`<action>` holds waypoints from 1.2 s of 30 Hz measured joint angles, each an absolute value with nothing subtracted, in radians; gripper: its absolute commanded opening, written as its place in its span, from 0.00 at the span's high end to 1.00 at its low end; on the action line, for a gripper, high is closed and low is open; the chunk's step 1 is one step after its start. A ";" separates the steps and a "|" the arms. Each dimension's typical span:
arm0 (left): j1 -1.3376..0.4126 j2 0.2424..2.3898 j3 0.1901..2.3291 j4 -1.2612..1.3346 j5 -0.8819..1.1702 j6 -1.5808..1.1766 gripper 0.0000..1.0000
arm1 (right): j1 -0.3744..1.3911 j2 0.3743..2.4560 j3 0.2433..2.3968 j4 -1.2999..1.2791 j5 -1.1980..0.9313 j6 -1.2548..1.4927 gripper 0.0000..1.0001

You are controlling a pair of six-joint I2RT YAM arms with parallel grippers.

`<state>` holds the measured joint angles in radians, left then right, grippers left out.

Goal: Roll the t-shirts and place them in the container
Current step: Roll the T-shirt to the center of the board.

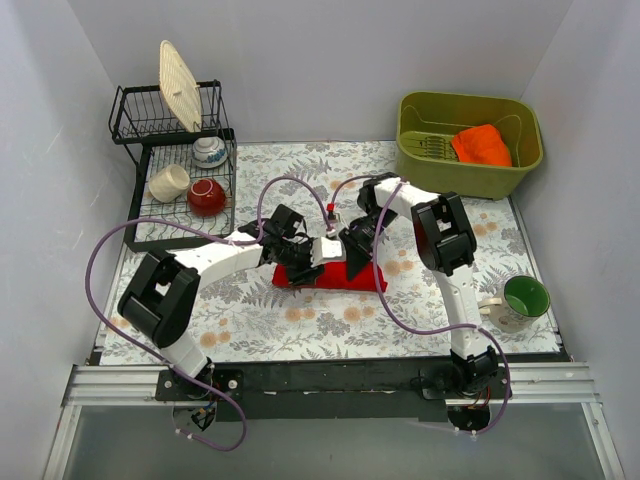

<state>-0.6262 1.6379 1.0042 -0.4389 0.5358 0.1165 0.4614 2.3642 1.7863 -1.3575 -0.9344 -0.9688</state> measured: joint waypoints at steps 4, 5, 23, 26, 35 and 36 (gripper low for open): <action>-0.625 1.643 0.986 -0.432 0.553 0.113 0.70 | 0.461 2.346 1.769 -1.340 -0.926 -0.972 0.57; -0.621 1.644 0.986 -0.429 0.564 0.111 0.71 | 0.460 2.335 1.767 -1.333 -0.915 -0.973 0.41; -0.453 1.883 1.188 -0.614 0.884 0.046 0.75 | 0.467 1.298 0.949 -0.433 -0.537 -0.922 0.01; -0.430 1.908 1.198 -0.618 0.928 0.025 0.75 | 0.625 1.169 0.739 -0.267 -0.459 -1.004 0.01; -0.405 1.959 1.214 -0.628 1.010 0.012 0.76 | 0.747 1.331 0.711 -0.125 -0.361 -1.063 0.01; -0.403 1.962 1.215 -0.630 1.014 0.012 0.77 | 0.754 1.346 0.715 -0.104 -0.354 -1.065 0.01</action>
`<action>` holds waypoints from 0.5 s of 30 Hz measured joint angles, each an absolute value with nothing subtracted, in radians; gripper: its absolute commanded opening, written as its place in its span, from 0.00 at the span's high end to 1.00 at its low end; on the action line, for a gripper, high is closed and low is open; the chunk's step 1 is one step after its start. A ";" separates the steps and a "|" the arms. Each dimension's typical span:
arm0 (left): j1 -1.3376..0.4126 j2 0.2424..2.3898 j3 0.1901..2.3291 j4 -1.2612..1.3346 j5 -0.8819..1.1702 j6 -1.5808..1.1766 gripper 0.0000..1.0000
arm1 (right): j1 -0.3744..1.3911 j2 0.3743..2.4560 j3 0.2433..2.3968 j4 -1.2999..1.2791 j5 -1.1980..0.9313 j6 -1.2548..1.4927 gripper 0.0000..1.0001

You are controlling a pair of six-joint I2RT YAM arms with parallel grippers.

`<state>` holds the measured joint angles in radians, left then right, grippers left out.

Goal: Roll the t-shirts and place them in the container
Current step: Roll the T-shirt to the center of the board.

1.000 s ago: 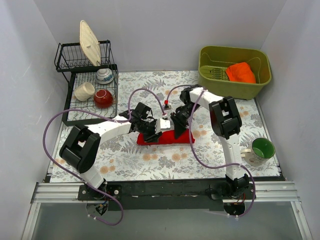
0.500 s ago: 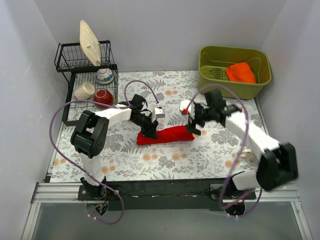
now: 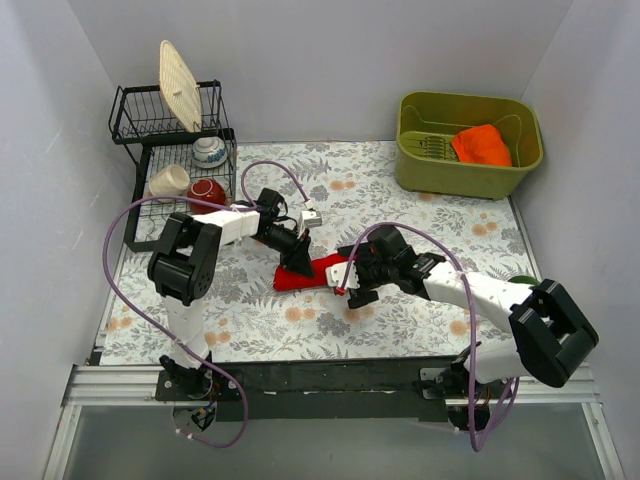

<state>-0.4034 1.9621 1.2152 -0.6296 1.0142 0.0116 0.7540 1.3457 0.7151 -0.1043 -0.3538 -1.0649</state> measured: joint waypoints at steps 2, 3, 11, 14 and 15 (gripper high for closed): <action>-0.401 1.972 1.223 -0.636 1.023 0.011 0.77 | 0.764 1.368 0.718 -0.068 -0.343 -1.077 0.01; -0.399 1.977 1.226 -0.638 1.029 0.011 0.77 | 0.768 1.378 0.718 -0.052 -0.340 -1.083 0.02; -0.388 2.023 1.259 -0.655 1.063 0.000 0.77 | 0.780 1.483 0.749 0.004 -0.328 -1.132 0.02; -0.387 2.026 1.262 -0.658 1.067 0.000 0.77 | 0.780 1.522 0.763 0.017 -0.325 -1.142 0.02; -0.386 2.027 1.262 -0.659 1.069 0.001 0.77 | 0.780 1.532 0.766 0.022 -0.325 -1.145 0.02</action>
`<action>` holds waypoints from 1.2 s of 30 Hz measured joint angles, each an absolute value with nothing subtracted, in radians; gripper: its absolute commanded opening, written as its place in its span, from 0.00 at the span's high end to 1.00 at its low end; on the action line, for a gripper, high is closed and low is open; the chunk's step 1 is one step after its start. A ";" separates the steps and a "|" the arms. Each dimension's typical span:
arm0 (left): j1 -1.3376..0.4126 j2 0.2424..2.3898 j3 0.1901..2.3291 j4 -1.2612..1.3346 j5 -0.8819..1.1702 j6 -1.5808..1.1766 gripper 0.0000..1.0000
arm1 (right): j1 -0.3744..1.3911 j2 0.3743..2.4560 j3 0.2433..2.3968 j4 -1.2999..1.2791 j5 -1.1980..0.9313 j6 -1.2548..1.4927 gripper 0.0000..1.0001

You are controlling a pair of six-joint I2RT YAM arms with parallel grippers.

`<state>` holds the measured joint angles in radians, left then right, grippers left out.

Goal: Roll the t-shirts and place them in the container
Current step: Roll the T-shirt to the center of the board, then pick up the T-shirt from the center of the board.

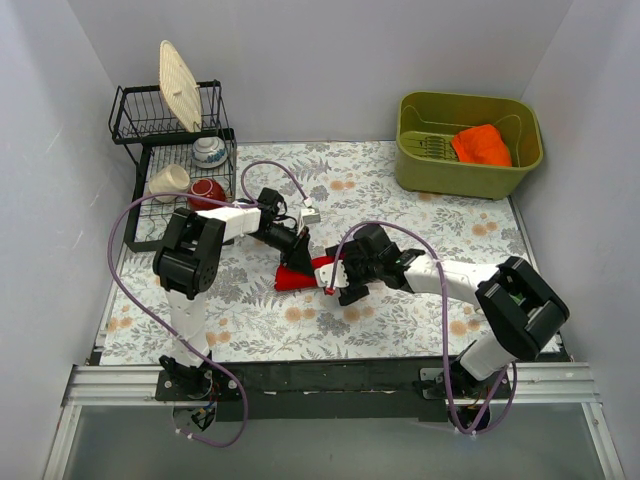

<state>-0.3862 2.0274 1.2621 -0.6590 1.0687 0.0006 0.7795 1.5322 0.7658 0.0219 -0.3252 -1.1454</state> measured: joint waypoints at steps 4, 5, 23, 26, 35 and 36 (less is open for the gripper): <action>-0.378 2.042 1.272 -0.670 1.089 0.001 0.78 | 0.780 1.576 0.790 0.028 -0.332 -1.155 0.03; -0.375 2.045 1.273 -0.673 1.092 0.001 0.78 | 0.780 1.590 0.799 0.029 -0.336 -1.155 0.04; -0.336 2.105 1.342 -0.735 1.129 0.003 0.70 | 0.751 1.864 1.127 -0.184 -0.473 -1.205 0.42; -0.332 2.105 1.344 -0.734 1.124 0.002 0.48 | 0.736 1.909 1.196 -0.270 -0.514 -1.223 0.57; -0.292 2.094 1.435 -0.707 1.027 -0.126 0.39 | 0.707 2.066 1.465 -0.556 -0.587 -1.256 0.84; -0.279 2.086 1.452 -0.698 1.005 -0.154 0.39 | 0.704 2.077 1.485 -0.569 -0.589 -1.251 0.85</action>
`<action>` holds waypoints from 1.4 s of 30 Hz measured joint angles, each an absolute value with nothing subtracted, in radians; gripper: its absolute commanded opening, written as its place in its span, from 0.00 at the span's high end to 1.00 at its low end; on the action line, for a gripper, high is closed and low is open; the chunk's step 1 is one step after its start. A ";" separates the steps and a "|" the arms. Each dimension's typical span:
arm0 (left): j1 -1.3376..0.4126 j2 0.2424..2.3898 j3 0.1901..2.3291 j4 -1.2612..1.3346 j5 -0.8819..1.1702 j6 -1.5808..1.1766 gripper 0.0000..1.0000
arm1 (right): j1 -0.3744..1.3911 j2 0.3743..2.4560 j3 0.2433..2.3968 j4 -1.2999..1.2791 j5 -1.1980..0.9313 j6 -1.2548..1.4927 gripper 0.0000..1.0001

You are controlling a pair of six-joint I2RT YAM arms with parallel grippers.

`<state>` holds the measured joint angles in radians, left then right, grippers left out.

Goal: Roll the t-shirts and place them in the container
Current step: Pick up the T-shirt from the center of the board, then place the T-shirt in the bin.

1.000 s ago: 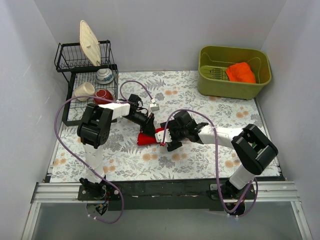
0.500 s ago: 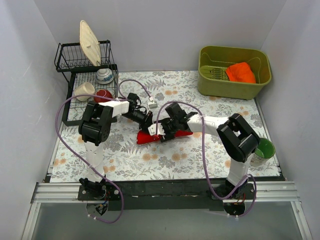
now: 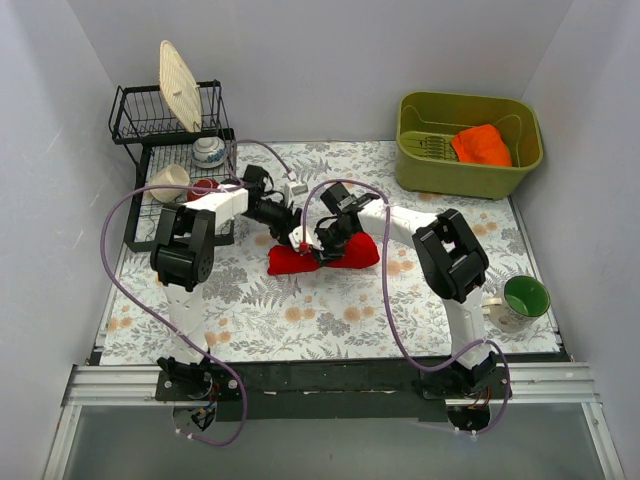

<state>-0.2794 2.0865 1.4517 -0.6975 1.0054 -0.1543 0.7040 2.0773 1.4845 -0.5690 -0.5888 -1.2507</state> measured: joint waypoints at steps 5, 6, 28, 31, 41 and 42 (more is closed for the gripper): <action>-0.204 1.990 1.521 -0.596 0.886 -0.242 0.38 | 0.682 2.091 1.532 -0.642 -0.603 -1.208 0.91; -0.183 1.952 1.531 -0.576 0.863 -0.255 0.38 | 0.675 2.096 1.551 -0.672 -0.603 -1.191 0.92; -0.029 1.687 1.521 -0.469 0.767 -0.338 0.36 | 0.241 2.115 2.156 -0.603 -0.405 -0.439 0.99; -0.029 1.687 1.508 -0.471 0.769 -0.344 0.36 | 0.183 2.115 2.180 -0.532 -0.324 -0.335 0.99; -0.032 1.689 1.467 -0.469 0.796 -0.370 0.35 | 0.059 2.093 2.126 -0.329 0.050 -0.245 0.99; -0.035 1.693 1.466 -0.470 0.797 -0.373 0.35 | 0.060 2.088 2.111 -0.317 0.064 -0.246 0.99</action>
